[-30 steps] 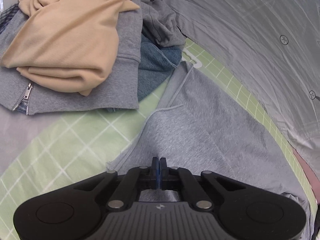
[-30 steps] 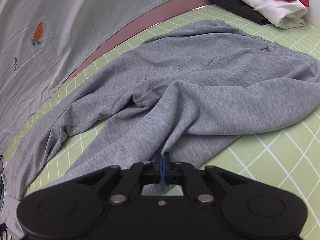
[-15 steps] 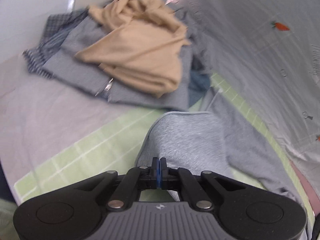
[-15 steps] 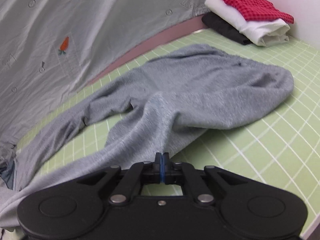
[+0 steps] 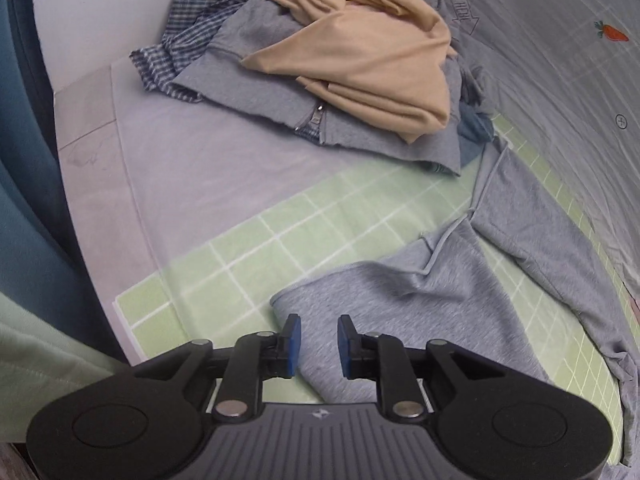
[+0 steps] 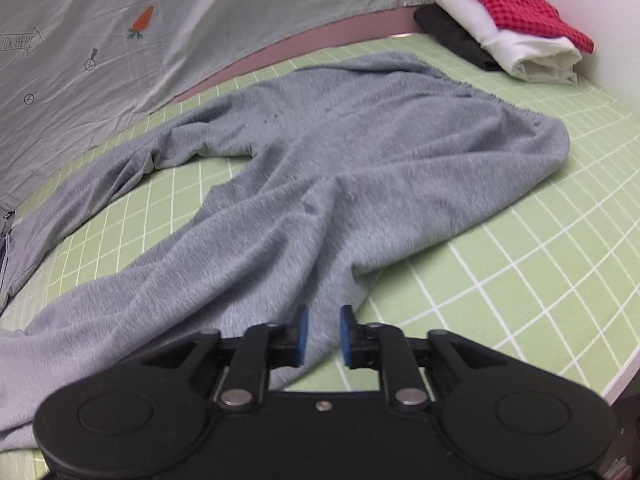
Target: Fold clothes
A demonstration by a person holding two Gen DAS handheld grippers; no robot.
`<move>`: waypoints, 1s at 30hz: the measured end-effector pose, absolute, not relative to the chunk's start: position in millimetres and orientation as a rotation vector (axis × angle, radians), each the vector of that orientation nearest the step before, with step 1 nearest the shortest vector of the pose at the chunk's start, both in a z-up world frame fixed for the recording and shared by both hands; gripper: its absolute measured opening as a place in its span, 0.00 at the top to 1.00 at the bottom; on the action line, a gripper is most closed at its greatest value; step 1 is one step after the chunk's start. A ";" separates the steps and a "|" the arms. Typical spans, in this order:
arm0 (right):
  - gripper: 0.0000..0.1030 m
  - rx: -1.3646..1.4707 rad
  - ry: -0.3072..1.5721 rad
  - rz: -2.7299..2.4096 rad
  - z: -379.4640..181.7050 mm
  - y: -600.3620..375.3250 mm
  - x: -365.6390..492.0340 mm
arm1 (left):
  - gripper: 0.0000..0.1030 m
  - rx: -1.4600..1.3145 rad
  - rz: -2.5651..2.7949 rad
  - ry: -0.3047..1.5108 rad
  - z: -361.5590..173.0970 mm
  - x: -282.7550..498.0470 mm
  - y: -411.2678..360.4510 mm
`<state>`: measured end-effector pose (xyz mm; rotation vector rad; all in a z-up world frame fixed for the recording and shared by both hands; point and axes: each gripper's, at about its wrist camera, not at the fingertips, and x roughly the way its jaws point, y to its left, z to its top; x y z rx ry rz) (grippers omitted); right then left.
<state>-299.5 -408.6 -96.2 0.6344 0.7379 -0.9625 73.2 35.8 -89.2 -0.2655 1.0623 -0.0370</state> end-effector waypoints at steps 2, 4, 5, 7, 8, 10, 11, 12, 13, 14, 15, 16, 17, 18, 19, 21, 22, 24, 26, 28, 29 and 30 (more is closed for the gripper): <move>0.64 0.603 0.717 -0.974 -87.1 -413.1 -293.3 | 0.73 -0.247 -0.074 1.047 -84.4 81.6 24.6; 0.60 0.603 0.703 -0.972 -83.4 -420.1 -286.8 | 0.67 -0.224 -0.116 1.045 -84.6 92.1 9.5; 0.58 0.610 0.698 -0.969 -83.3 -423.1 -283.1 | 0.67 -0.211 -0.134 1.047 -85.9 97.3 1.6; 0.57 0.619 0.698 -0.966 -84.6 -428.2 -274.1 | 0.63 -0.188 -0.172 1.059 -90.8 107.9 -13.3; 0.56 0.622 0.700 -0.965 -85.7 -430.3 -269.2 | 0.62 -0.177 -0.191 1.066 -93.7 113.2 -20.6; 0.55 0.631 0.699 -0.961 -87.6 -433.9 -260.5 | 0.56 -0.149 -0.221 1.079 -99.5 122.8 -34.2; 0.53 0.638 0.701 -0.960 -89.4 -436.1 -256.0 | 0.54 -0.133 -0.230 1.086 -102.5 127.2 -40.6; 0.53 0.645 0.704 -0.960 -91.2 -438.4 -251.4 | 0.50 -0.120 -0.234 1.097 -105.7 131.8 -46.3; 0.53 0.649 0.712 -0.965 -93.2 -441.4 -246.6 | 0.49 -0.114 -0.238 1.118 -109.6 136.7 -51.1; 0.52 0.650 0.720 -0.969 -94.8 -444.0 -242.5 | 0.49 -0.113 -0.244 1.144 -113.9 141.5 -55.2; 0.52 0.652 0.728 -0.974 -96.1 -446.5 -238.8 | 0.49 -0.117 -0.249 1.165 -117.8 145.4 -58.6; 0.51 0.659 0.730 -0.979 -96.7 -448.4 -236.9 | 0.49 -0.119 -0.253 1.181 -121.1 147.6 -61.1; 0.51 0.667 0.732 -0.984 -97.2 -450.2 -235.0 | 0.49 -0.115 -0.255 1.198 -124.5 149.1 -63.6; 0.50 0.675 0.732 -0.988 -97.5 -451.2 -233.8 | 0.49 -0.105 -0.256 1.211 -127.6 149.8 -65.6; 0.49 0.677 0.734 -0.990 -97.8 -451.4 -233.1 | 0.51 -0.092 -0.254 1.214 -129.6 148.9 -66.3; 0.48 0.680 0.740 -0.988 -99.4 -451.0 -232.6 | 0.60 -0.073 -0.251 1.207 -130.9 145.3 -65.4; 0.48 0.682 0.744 -0.985 -100.7 -450.5 -232.7 | 0.78 -0.077 -0.251 1.205 -130.2 142.9 -62.8; 0.48 0.694 0.750 -0.977 -103.9 -449.0 -233.6 | 0.92 -0.105 -0.245 1.196 -128.0 137.4 -54.9; 0.48 0.712 0.756 -0.965 -107.5 -446.1 -235.4 | 0.96 -0.131 -0.238 1.183 -125.1 131.4 -47.2; 0.48 0.709 0.761 -0.952 -109.4 -441.4 -236.8 | 0.96 -0.150 -0.225 1.154 -116.3 122.2 -39.2; 0.48 0.701 0.766 -0.944 -110.1 -438.8 -237.1 | 0.96 -0.162 -0.228 1.139 -110.8 117.4 -34.8; 0.48 0.689 0.773 -0.935 -110.5 -436.6 -237.5 | 0.96 -0.177 -0.245 1.126 -104.9 112.6 -30.0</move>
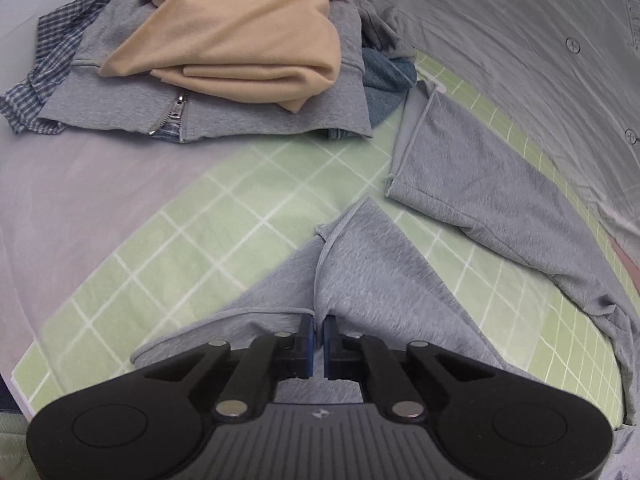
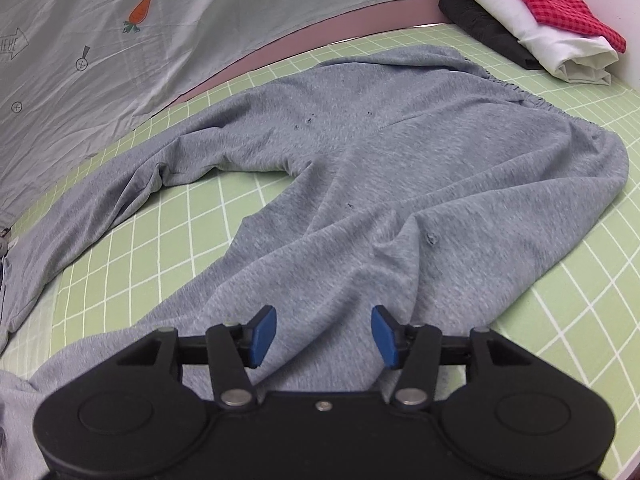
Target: Fold clothes
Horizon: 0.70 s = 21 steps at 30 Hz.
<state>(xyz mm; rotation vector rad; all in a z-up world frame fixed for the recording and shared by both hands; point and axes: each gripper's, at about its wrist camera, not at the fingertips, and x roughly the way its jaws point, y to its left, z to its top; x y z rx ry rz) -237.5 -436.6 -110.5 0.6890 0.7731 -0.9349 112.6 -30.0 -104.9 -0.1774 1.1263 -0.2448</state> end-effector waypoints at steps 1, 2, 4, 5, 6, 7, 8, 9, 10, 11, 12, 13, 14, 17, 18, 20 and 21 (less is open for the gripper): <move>0.48 0.679 0.780 -0.926 -110.9 -434.6 -237.9 | 0.96 -0.193 -0.262 1.113 -99.0 107.8 -25.2; 0.48 0.674 0.785 -0.919 -111.8 -433.0 -238.7 | 0.96 -0.196 -0.281 1.112 -94.9 103.7 -21.3; 0.48 0.667 0.795 -0.904 -113.5 -429.9 -240.4 | 0.96 -0.168 -0.315 1.141 -93.3 97.3 -15.7; 0.48 0.672 0.797 -0.898 -114.8 -429.0 -241.7 | 0.96 -0.147 -0.306 1.163 -97.7 94.6 -13.6; 0.48 0.674 0.801 -0.892 -116.3 -428.2 -242.1 | 0.96 -0.128 -0.290 1.190 -103.8 92.1 -11.8; 0.48 0.676 0.805 -0.887 -117.8 -427.5 -242.4 | 0.96 -0.111 -0.276 1.223 -111.0 89.3 -9.8; 0.48 0.678 0.808 -0.881 -119.2 -426.7 -242.7 | 0.96 -0.094 -0.269 1.263 -120.1 84.4 -6.9; 0.48 0.676 0.812 -0.877 -120.1 -425.9 -242.7 | 0.96 -0.074 -0.267 1.294 -127.7 78.6 -4.6; 0.48 0.675 0.813 -0.874 -120.1 -425.3 -243.0 | 0.96 -0.056 -0.271 1.303 -130.7 73.9 -4.1; 0.48 0.674 0.813 -0.872 -120.0 -424.8 -243.3 | 0.95 -0.043 -0.278 1.297 -131.1 69.2 -3.9; 0.48 0.672 0.811 -0.871 -119.1 -424.7 -243.4 | 0.95 -0.034 -0.284 1.293 -130.3 66.7 -4.1; 0.48 0.670 0.809 -0.871 -118.3 -424.8 -243.5 | 0.93 -0.030 -0.289 1.291 -128.1 66.8 -5.0; 0.48 0.668 0.808 -0.871 -117.5 -425.4 -243.2 | 0.93 -0.027 -0.294 1.289 -125.8 67.0 -5.9; 0.48 0.668 0.801 -0.868 -114.5 -430.2 -241.0 | 0.82 -0.037 -0.304 1.266 -115.0 70.1 -8.1; 0.48 0.663 0.797 -0.868 -113.0 -431.6 -239.4 | 0.76 -0.055 -0.309 1.246 -108.7 73.0 -9.3; 0.48 0.657 0.789 -0.868 -110.7 -434.3 -236.3 | 0.69 -0.111 -0.312 1.201 -97.0 80.9 -11.3; 0.47 0.655 0.786 -0.869 -109.7 -435.6 -234.7 | 0.65 -0.140 -0.311 1.183 -93.0 84.9 -12.2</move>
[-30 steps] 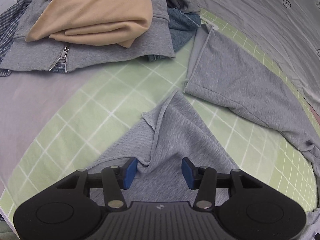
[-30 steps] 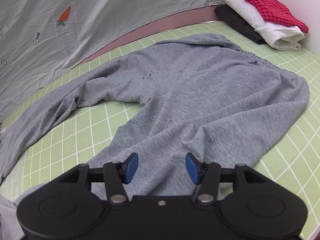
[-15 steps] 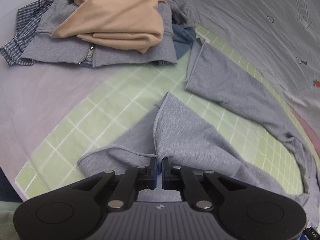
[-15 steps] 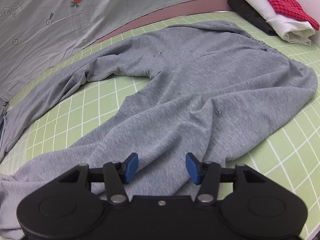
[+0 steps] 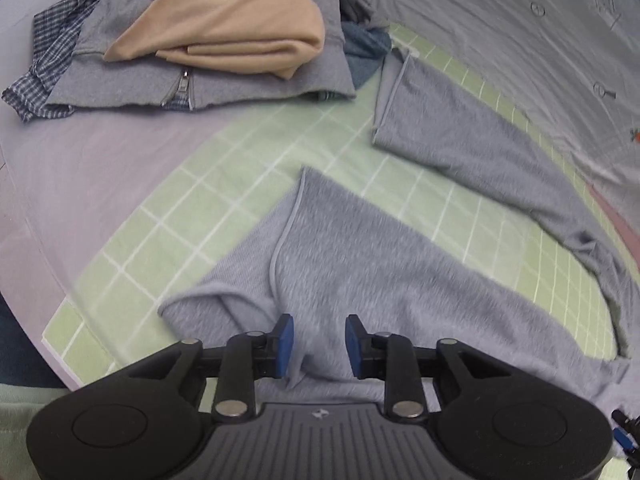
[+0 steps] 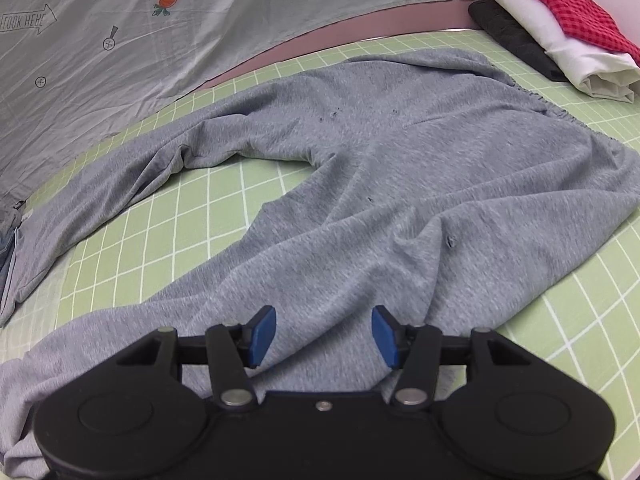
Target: Fold clothes
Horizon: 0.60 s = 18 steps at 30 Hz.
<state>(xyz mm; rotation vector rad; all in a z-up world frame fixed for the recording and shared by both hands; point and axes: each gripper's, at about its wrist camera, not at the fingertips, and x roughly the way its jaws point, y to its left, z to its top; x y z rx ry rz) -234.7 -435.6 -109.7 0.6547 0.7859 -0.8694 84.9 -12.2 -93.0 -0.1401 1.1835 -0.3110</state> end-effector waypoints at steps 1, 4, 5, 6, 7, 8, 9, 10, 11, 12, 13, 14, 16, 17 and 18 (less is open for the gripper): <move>0.47 0.652 0.782 -0.870 -108.7 -436.9 -233.2 | 0.61 -0.165 -0.310 1.172 -91.1 89.5 -14.7; 0.47 0.649 0.774 -0.876 -106.9 -440.0 -229.2 | 0.55 -0.141 -0.320 1.164 -95.3 104.3 -34.5; 0.47 0.650 0.773 -0.879 -106.9 -440.5 -228.4 | 0.55 -0.113 -0.328 1.170 -98.1 107.6 -42.5; 0.46 0.653 0.771 -0.885 -106.9 -440.5 -228.2 | 0.52 -0.083 -0.340 1.184 -101.9 109.3 -50.0; 0.46 0.656 0.768 -0.891 -106.7 -440.2 -228.3 | 0.49 -0.053 -0.356 1.207 -107.3 110.6 -57.6; 0.46 0.659 0.765 -0.898 -106.4 -439.8 -228.8 | 0.49 -0.029 -0.367 1.228 -112.7 111.2 -63.3; 0.46 0.662 0.762 -0.908 -105.9 -439.2 -229.7 | 0.49 -0.013 -0.374 1.237 -116.7 110.9 -67.3; 0.45 0.666 0.758 -0.919 -105.6 -438.7 -231.2 | 0.49 0.001 -0.383 1.240 -119.6 110.2 -70.9; 0.45 0.671 0.756 -0.928 -105.6 -438.4 -232.9 | 0.49 0.016 -0.391 1.242 -122.0 109.2 -74.1; 0.44 0.677 0.755 -0.936 -105.8 -438.0 -234.9 | 0.49 0.032 -0.397 1.242 -123.8 108.0 -76.5; 0.44 0.683 0.754 -0.943 -106.1 -437.7 -237.0 | 0.50 0.050 -0.400 1.239 -125.5 106.4 -78.5; 0.44 0.690 0.754 -0.947 -106.6 -437.2 -239.0 | 0.51 0.070 -0.400 1.232 -126.9 104.2 -80.3; 0.44 0.702 0.758 -0.951 -108.2 -435.9 -242.5 | 0.86 0.114 -0.414 1.213 -128.7 98.1 -82.6; 0.44 0.706 0.763 -0.950 -109.0 -435.3 -243.5 | 1.00 0.127 -0.418 1.201 -128.2 94.6 -82.2; 0.44 0.708 0.770 -0.947 -110.0 -434.5 -244.2 | 0.99 0.128 -0.415 1.187 -126.3 90.7 -80.1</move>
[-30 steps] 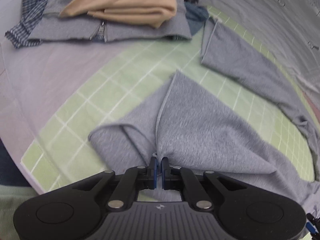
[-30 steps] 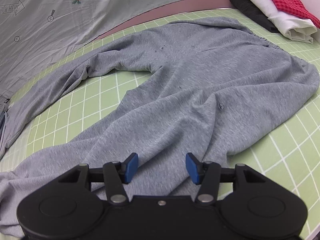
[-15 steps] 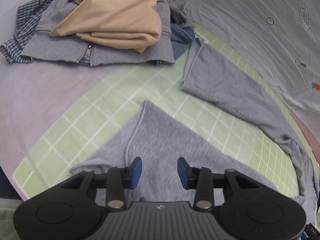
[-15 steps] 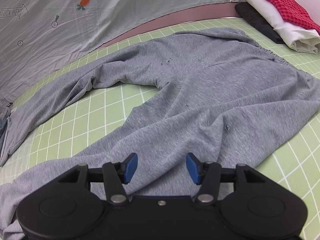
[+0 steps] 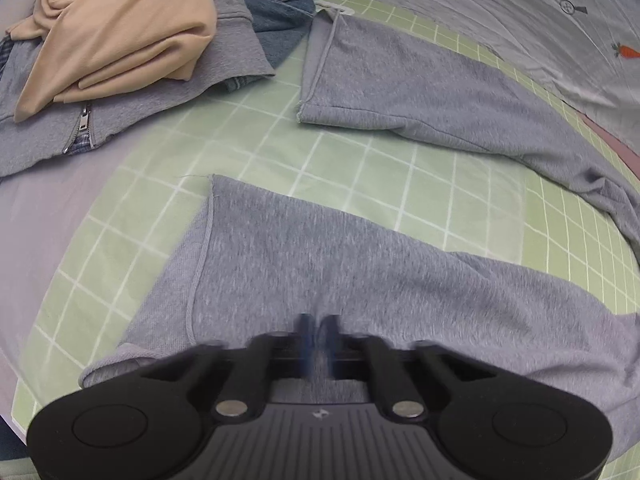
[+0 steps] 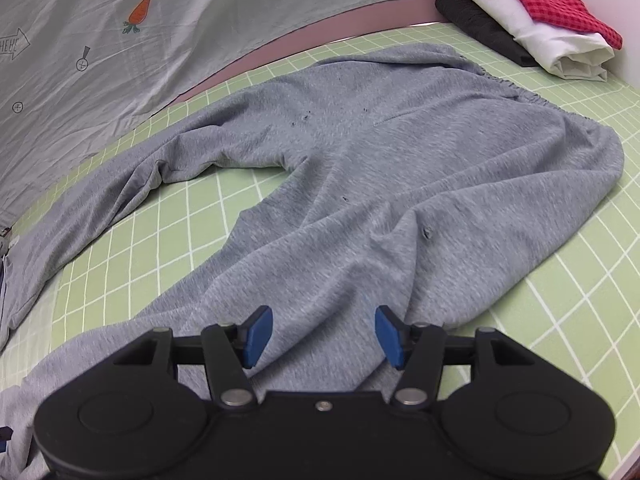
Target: Fold clothes
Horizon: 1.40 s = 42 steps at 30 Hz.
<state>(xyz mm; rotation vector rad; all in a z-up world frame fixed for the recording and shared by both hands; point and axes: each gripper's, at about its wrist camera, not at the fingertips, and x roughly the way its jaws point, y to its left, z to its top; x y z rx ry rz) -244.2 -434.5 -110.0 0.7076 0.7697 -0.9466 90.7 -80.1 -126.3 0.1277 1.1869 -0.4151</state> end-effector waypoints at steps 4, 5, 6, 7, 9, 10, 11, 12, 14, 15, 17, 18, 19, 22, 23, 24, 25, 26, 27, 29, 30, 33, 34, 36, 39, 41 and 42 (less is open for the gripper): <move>0.44 0.693 0.785 -0.921 -110.6 -428.6 -242.9 | 1.00 0.134 -0.405 1.127 -113.3 75.5 -69.9; 0.44 0.688 0.788 -0.914 -110.4 -426.7 -242.3 | 1.00 0.127 -0.405 1.113 -106.1 72.3 -64.9; 0.44 0.685 0.788 -0.906 -110.1 -425.0 -241.9 | 1.00 0.114 -0.408 1.104 -99.2 69.8 -59.7; 0.44 0.682 0.789 -0.898 -109.8 -423.4 -241.4 | 1.00 0.100 -0.415 1.101 -92.8 67.4 -54.6; 0.44 0.674 0.795 -0.884 -110.1 -421.3 -239.8 | 1.00 0.082 -0.421 1.107 -85.7 62.7 -46.4; 0.44 0.672 0.799 -0.878 -110.7 -420.7 -238.9 | 1.00 0.080 -0.421 1.115 -85.5 60.4 -43.5; 0.44 0.670 0.803 -0.872 -111.3 -420.0 -238.0 | 1.00 0.084 -0.414 1.130 -89.6 57.8 -41.5; 0.44 0.668 0.807 -0.865 -112.0 -419.5 -237.2 | 1.00 0.091 -0.400 1.151 -96.3 55.5 -39.9; 0.44 0.664 0.813 -0.854 -113.0 -418.0 -235.3 | 0.99 0.095 -0.373 1.208 -114.0 50.3 -38.3; 0.44 0.662 0.816 -0.849 -113.4 -417.3 -234.5 | 0.99 0.092 -0.365 1.235 -122.0 47.8 -37.5; 0.44 0.656 0.819 -0.842 -113.2 -416.3 -232.6 | 0.99 0.084 -0.363 1.236 -126.2 43.9 -35.9; 0.44 0.653 0.819 -0.841 -113.1 -416.3 -231.5 | 0.98 0.085 -0.362 1.242 -125.2 44.7 -35.7; 0.44 0.651 0.820 -0.840 -112.9 -416.4 -230.4 | 0.96 0.079 -0.362 1.245 -123.1 46.4 -34.9; 0.44 0.645 0.811 -0.839 -110.1 -419.3 -225.9 | 0.91 0.015 -0.362 1.226 -109.5 56.7 -27.8; 0.44 0.642 0.806 -0.839 -108.8 -420.6 -224.0 | 0.87 -0.012 -0.355 1.212 -104.0 61.9 -24.8; 0.44 0.637 0.800 -0.838 -106.6 -422.4 -221.4 | 0.80 -0.038 -0.342 1.194 -98.5 68.2 -22.0; 0.44 0.631 0.793 -0.838 -104.4 -424.3 -218.7 | 0.77 -0.064 -0.329 1.177 -93.1 74.5 -19.2; 0.44 0.630 0.784 -0.837 -101.9 -426.9 -215.7 | 0.77 -0.086 -0.316 1.160 -88.5 81.1 -16.8; 0.43 0.632 0.775 -0.836 -99.6 -430.1 -212.4 | 0.76 -0.103 -0.302 1.145 -85.1 87.9 -14.9; 0.43 0.632 0.761 -0.841 -95.6 -437.7 -203.9 | 0.71 -0.123 -0.277 1.140 -85.3 102.8 -14.8; 0.42 0.632 0.754 -0.843 -93.6 -441.5 -199.7 | 0.66 -0.129 -0.264 1.142 -86.8 110.5 -15.5; 0.40 0.634 0.732 -0.848 -89.3 -454.4 -182.8 | 0.61 -0.144 -0.225 1.154 -93.0 133.1 -18.1; 0.39 0.636 0.730 -0.849 -89.5 -458.4 -176.9 | 0.60 -0.135 -0.208 1.168 -98.8 139.7 -19.9; 0.36 0.640 0.737 -0.856 -93.6 -467.0 -162.2 | 0.59 -0.110 -0.180 1.200 -110.0 149.9 -24.8; 0.36 0.659 0.774 -0.886 -106.0 -478.7 -143.7 | 0.59 -0.072 -0.135 1.245 -125.0 162.0 -31.4; 0.36 0.668 0.806 -0.918 -114.1 -484.3 -135.8 | 0.59 -0.058 -0.128 1.240 -127.6 165.2 -34.2; 0.37 0.671 0.819 -0.930 -117.4 -486.1 -133.7 | 0.59 -0.050 -0.130 1.236 -127.3 166.6 -35.8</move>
